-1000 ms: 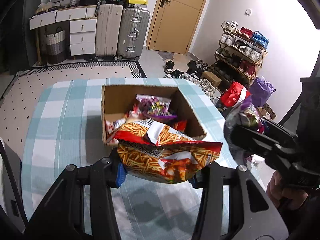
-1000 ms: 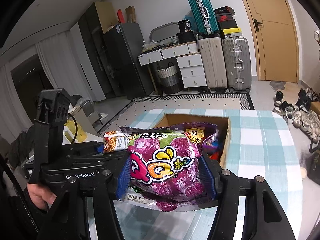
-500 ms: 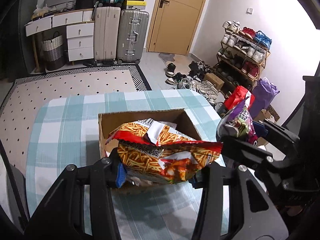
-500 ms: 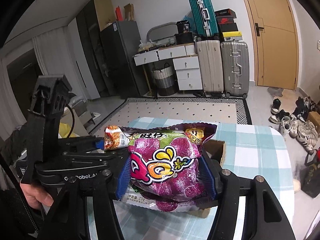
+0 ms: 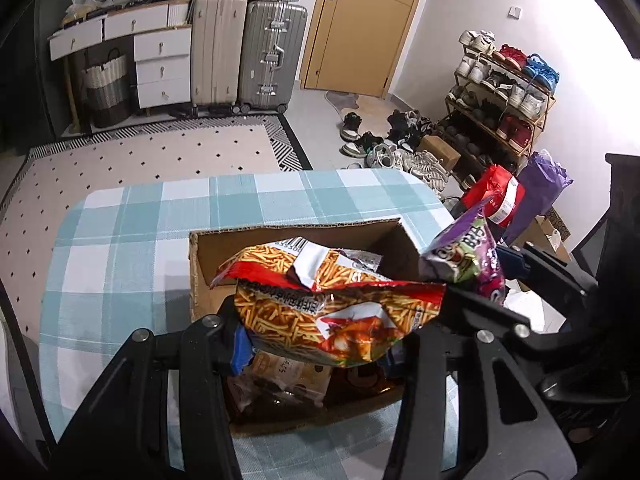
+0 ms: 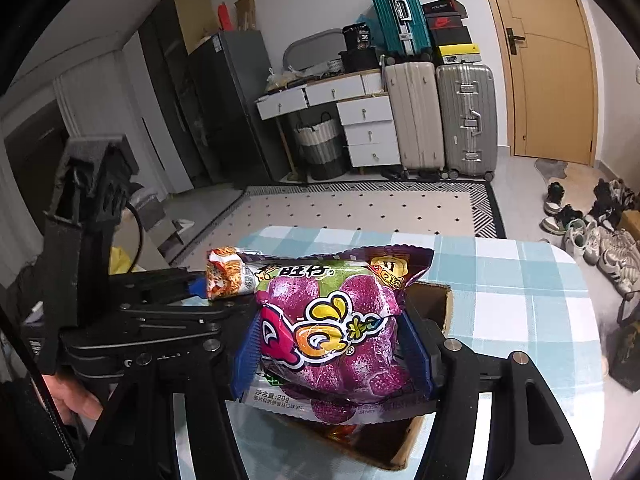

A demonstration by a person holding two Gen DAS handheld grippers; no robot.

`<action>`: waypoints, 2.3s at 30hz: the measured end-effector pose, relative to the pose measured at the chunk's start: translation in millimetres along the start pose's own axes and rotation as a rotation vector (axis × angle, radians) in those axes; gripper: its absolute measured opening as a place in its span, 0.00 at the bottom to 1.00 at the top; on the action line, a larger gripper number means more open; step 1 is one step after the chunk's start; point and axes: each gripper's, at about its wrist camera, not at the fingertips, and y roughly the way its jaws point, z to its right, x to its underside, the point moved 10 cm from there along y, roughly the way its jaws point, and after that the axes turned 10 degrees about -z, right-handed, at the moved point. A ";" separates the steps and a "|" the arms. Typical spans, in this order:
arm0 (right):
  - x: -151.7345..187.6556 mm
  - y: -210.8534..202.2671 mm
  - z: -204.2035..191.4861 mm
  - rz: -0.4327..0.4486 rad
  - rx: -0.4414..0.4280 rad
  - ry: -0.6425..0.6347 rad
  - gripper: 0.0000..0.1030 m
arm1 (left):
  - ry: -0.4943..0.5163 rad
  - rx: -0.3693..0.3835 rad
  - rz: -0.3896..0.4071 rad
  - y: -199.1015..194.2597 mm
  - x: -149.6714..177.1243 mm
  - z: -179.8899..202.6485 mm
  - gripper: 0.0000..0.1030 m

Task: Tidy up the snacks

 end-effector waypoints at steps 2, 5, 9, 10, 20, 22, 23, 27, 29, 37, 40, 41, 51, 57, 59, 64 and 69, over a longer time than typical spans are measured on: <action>1.0 10.0 4.1 -0.013 0.012 0.000 0.62 | -0.016 -0.003 -0.018 10.9 1.6 -4.8 0.45; 2.7 18.3 13.5 -0.027 0.041 0.016 0.73 | -0.024 -0.040 -0.015 20.3 0.5 -14.4 0.59; 6.4 16.3 24.1 -0.007 0.016 0.043 0.85 | -0.030 -0.052 0.019 19.0 0.5 -21.7 0.74; 6.5 14.4 24.6 0.000 0.009 0.043 0.86 | -0.031 -0.055 0.022 18.3 1.1 -22.9 0.74; 14.3 -21.0 11.4 0.040 0.024 0.006 0.89 | -0.019 -0.090 0.049 -10.3 21.4 -15.1 0.76; 17.8 -31.9 5.3 0.052 0.028 -0.001 0.89 | -0.020 -0.099 0.063 -22.1 28.8 -11.9 0.77; 18.8 -36.2 2.0 0.055 0.027 0.000 0.89 | -0.021 -0.102 0.068 -26.6 31.5 -10.5 0.78; 27.7 -57.7 -10.0 0.089 0.038 -0.018 0.90 | -0.017 -0.118 0.086 -49.1 45.8 -1.7 0.79; 31.8 -66.0 -15.3 0.100 0.043 -0.021 0.91 | -0.015 -0.129 0.097 -59.7 51.3 1.2 0.79; 53.4 -99.5 -30.2 0.138 0.045 -0.019 0.93 | -0.007 -0.160 0.149 -100.9 79.8 14.2 0.82; 62.1 -113.6 -36.8 0.157 0.054 -0.032 0.94 | -0.006 -0.164 0.173 -115.1 92.2 18.4 0.83; 64.3 -116.5 -38.5 0.160 0.057 -0.036 0.94 | -0.007 -0.169 0.180 -119.1 94.0 18.2 0.85; 95.2 -137.9 -52.7 0.206 0.079 -0.051 0.97 | -0.003 -0.218 0.285 -153.7 128.0 18.6 0.99; 114.0 -139.1 -54.6 0.225 0.108 -0.057 0.97 | -0.014 -0.228 0.296 -153.2 149.8 11.7 0.99; 119.3 -138.7 -53.6 0.232 0.123 -0.058 0.97 | 0.001 -0.239 0.323 -151.2 155.4 9.0 0.99; 135.7 -135.0 -55.2 0.233 0.152 -0.063 0.97 | 0.011 -0.271 0.358 -139.8 172.9 -1.9 0.99; 142.6 -131.9 -55.4 0.242 0.158 -0.059 0.97 | -0.010 -0.270 0.364 -128.9 187.0 -12.7 0.99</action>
